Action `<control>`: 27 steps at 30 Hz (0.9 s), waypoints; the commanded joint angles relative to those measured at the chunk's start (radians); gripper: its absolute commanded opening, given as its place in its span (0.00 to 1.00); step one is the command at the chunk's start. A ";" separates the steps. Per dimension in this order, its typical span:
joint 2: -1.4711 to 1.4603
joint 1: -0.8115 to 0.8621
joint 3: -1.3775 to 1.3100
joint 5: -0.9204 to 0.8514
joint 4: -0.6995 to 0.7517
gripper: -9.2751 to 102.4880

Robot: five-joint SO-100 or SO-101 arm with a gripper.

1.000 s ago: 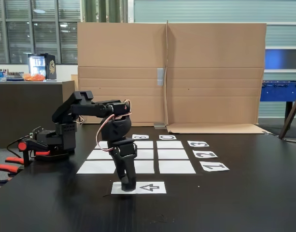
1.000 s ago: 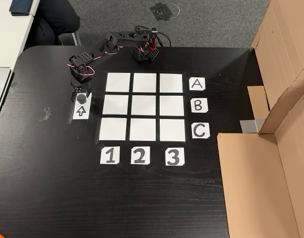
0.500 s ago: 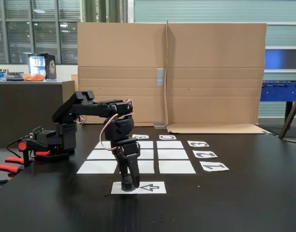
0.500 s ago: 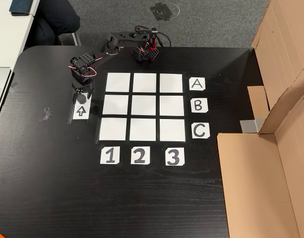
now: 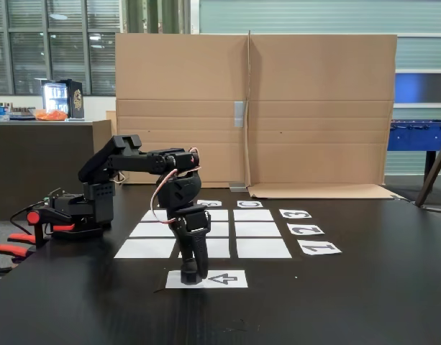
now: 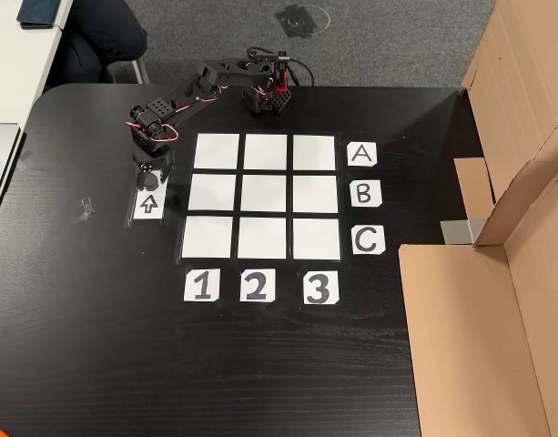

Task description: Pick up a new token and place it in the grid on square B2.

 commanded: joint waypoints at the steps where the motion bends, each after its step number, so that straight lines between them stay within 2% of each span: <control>1: 0.009 0.005 -0.025 0.011 -0.020 0.29; 8: 0.005 0.011 -0.025 0.015 -0.026 0.28; 16: -0.005 0.012 -0.025 0.021 -0.031 0.22; 23: -0.005 0.020 -0.025 0.031 -0.032 0.22; 27: -0.003 0.023 -0.025 0.031 -0.032 0.27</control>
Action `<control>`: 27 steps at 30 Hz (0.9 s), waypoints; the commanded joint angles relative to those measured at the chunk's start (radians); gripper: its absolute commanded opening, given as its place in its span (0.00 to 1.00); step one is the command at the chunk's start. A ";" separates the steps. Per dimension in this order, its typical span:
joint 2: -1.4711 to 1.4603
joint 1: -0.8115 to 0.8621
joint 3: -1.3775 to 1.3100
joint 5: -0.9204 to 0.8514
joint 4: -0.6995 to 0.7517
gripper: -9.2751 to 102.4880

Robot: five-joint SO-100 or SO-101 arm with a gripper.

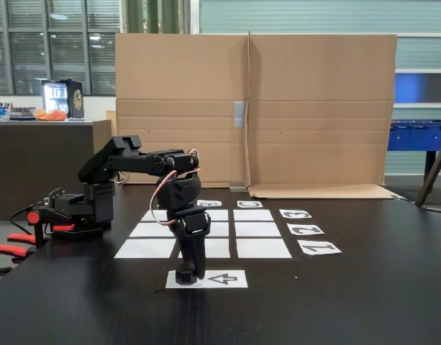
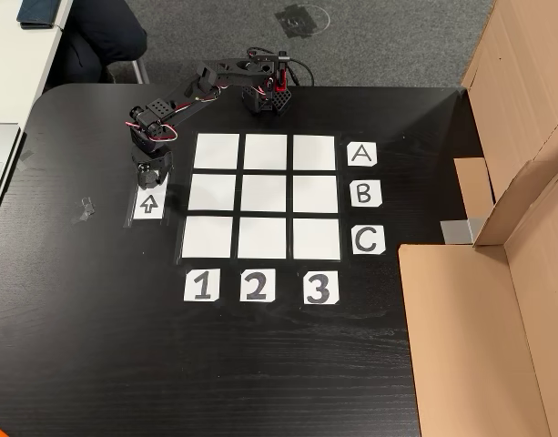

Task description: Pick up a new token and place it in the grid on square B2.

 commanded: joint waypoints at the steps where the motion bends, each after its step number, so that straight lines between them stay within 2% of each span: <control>1: 0.008 0.014 -0.023 0.006 -0.009 0.28; 27: 0.021 0.051 -0.002 0.015 0.043 0.31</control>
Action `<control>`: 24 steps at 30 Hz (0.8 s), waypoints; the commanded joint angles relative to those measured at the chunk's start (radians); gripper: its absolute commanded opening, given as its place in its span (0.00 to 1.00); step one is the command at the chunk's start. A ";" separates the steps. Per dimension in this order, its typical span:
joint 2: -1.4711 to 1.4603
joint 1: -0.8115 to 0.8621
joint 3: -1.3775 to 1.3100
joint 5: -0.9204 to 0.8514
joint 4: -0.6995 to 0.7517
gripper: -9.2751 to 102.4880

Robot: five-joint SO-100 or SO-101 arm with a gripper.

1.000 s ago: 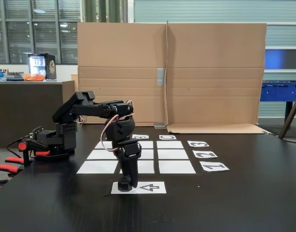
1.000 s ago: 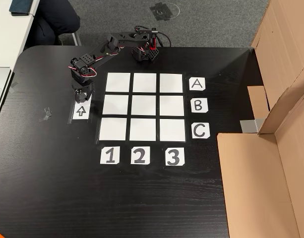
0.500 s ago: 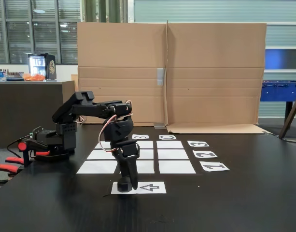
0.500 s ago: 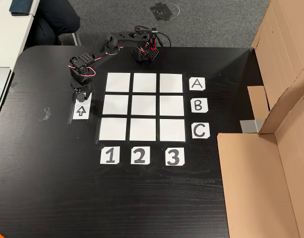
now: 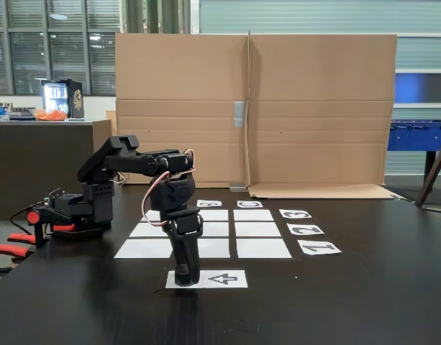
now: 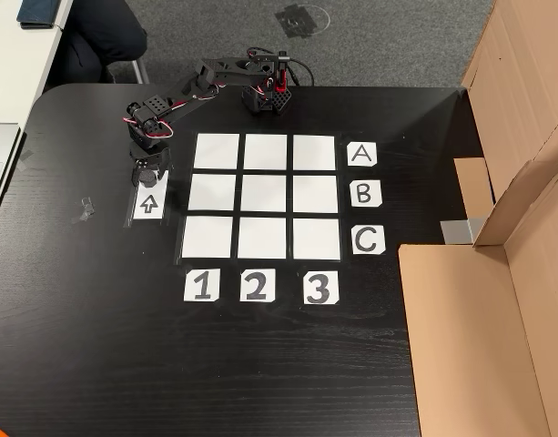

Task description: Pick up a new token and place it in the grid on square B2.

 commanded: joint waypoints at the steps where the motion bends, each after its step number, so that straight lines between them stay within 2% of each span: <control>1: 0.021 0.014 -0.003 0.011 0.006 0.31; 16: 0.021 0.041 -0.011 0.043 -0.005 0.30; 24: 0.021 0.043 -0.012 0.052 -0.012 0.24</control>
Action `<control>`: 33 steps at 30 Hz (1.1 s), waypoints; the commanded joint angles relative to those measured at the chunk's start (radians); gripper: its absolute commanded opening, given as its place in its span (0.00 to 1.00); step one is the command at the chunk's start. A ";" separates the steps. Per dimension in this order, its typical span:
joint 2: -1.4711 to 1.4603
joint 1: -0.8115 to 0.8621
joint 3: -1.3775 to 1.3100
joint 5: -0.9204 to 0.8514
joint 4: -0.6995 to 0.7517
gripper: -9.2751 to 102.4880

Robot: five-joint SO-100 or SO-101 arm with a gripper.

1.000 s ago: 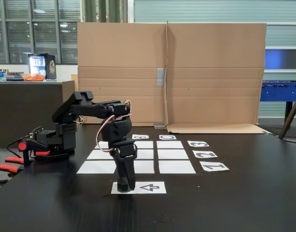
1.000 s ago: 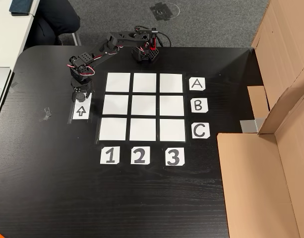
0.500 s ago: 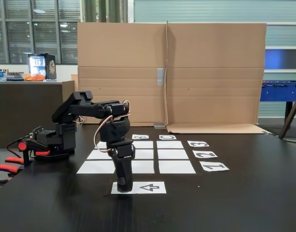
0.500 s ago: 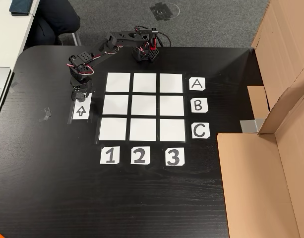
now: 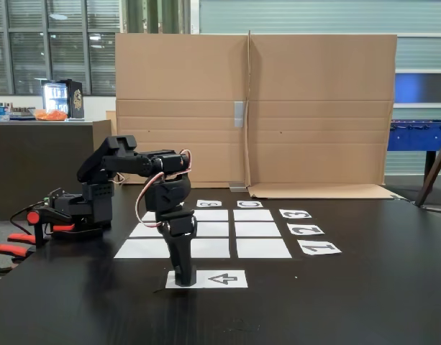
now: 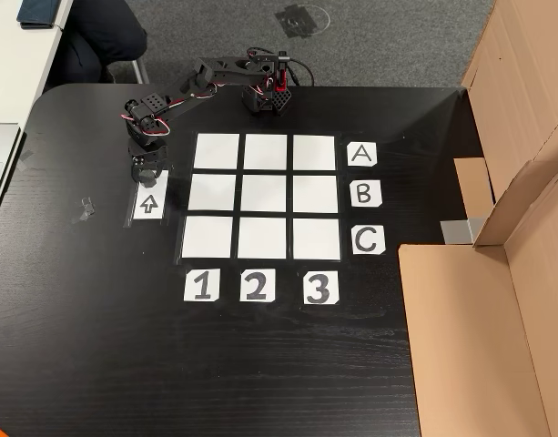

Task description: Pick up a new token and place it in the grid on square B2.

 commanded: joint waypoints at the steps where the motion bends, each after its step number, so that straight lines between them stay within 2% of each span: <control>1: 0.021 0.014 -0.012 0.008 -0.012 0.23; 9: 0.020 0.014 -0.012 0.008 -0.020 0.23; 14: 0.020 0.014 -0.009 0.005 -0.020 0.32; 33: 0.018 -0.003 -0.012 0.002 -0.049 0.32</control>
